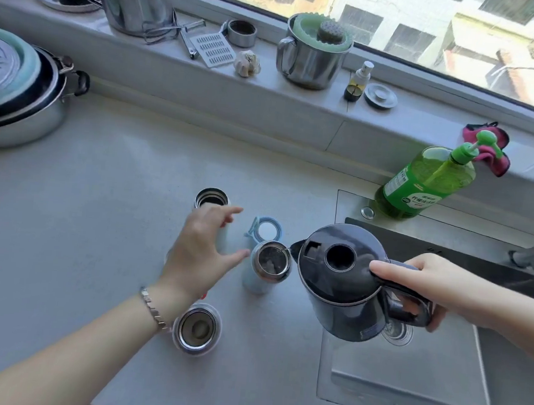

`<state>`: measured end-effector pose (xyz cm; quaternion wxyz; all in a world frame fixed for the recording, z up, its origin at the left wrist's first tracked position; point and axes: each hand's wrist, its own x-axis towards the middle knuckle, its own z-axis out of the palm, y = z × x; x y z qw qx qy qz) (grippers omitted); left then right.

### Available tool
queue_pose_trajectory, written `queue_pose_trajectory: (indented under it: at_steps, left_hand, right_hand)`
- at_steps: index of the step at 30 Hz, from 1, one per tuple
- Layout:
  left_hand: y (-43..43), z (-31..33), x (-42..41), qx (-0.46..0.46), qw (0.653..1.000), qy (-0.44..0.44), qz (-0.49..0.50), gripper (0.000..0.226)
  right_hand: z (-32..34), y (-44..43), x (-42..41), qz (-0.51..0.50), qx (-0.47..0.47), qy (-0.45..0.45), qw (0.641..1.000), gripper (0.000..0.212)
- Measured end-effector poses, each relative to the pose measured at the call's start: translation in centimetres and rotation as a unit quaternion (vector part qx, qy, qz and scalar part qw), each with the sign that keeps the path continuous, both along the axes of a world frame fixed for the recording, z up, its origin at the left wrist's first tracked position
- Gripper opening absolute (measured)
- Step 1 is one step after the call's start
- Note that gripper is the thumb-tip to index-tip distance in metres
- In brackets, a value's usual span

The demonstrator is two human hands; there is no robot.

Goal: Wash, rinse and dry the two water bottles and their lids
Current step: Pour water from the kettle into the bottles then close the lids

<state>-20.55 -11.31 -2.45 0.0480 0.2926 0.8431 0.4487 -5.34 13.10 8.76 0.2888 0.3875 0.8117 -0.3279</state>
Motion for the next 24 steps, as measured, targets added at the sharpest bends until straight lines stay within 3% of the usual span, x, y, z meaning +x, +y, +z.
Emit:
queue_pose_trajectory:
  at_steps: [2,4,6,9,13,18,21,24]
  left_hand:
    - [-1.2,0.0,-1.9,-0.022,0.994,0.056,0.090,0.080]
    - [-1.5,-0.6,-4.1,-0.084,0.988,-0.037,0.128,0.101]
    - [-1.3,-1.7,-5.6,-0.106,0.974,-0.179,0.093,0.113]
    - [-0.5,-3.4,-6.2,-0.098,0.969,-0.223,0.047,0.099]
    - [0.1,-3.1,-5.2,-0.060,0.979,-0.170,0.090,0.050]
    - [-2.0,-0.9,-1.6,-0.045,0.983,-0.171,0.040,0.047]
    - [-2.8,-0.6,0.4,-0.079,0.982,-0.171,0.014,0.058]
    - [-2.4,-0.7,1.8,-0.129,0.978,-0.163,0.010,0.067]
  right_hand:
    - [-0.3,-0.1,0.3,-0.013,-0.016,0.015,1.000,0.058]
    - [-0.5,-0.3,0.3,-0.019,-0.028,0.026,0.999,0.057]
    - [-0.4,-0.6,0.2,-0.027,-0.033,0.034,0.998,0.055]
    - [-0.1,-0.6,0.3,-0.029,-0.031,0.037,0.998,0.055]
    - [0.5,-0.4,0.7,-0.028,-0.015,0.037,0.999,0.056]
    - [1.4,-0.3,1.4,-0.004,0.001,0.011,1.000,0.056]
    - [2.4,-0.6,1.4,0.017,0.003,-0.011,1.000,0.057]
    - [3.6,-0.8,1.1,0.047,0.011,-0.035,0.998,0.077]
